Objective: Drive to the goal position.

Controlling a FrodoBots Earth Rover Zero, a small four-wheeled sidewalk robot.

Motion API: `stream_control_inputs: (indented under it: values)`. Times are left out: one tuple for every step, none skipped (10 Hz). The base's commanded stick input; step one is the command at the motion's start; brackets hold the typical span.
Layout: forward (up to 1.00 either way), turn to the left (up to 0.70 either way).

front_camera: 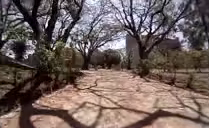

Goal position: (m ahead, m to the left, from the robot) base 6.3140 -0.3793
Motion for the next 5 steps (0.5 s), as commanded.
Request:
stream_control_inputs:
  values:
    - [0.7,0.0]
    - [0.7,0.0]
    - [0.7,0.0]
    - [0.7,0.0]
    - [0.7,0.0]
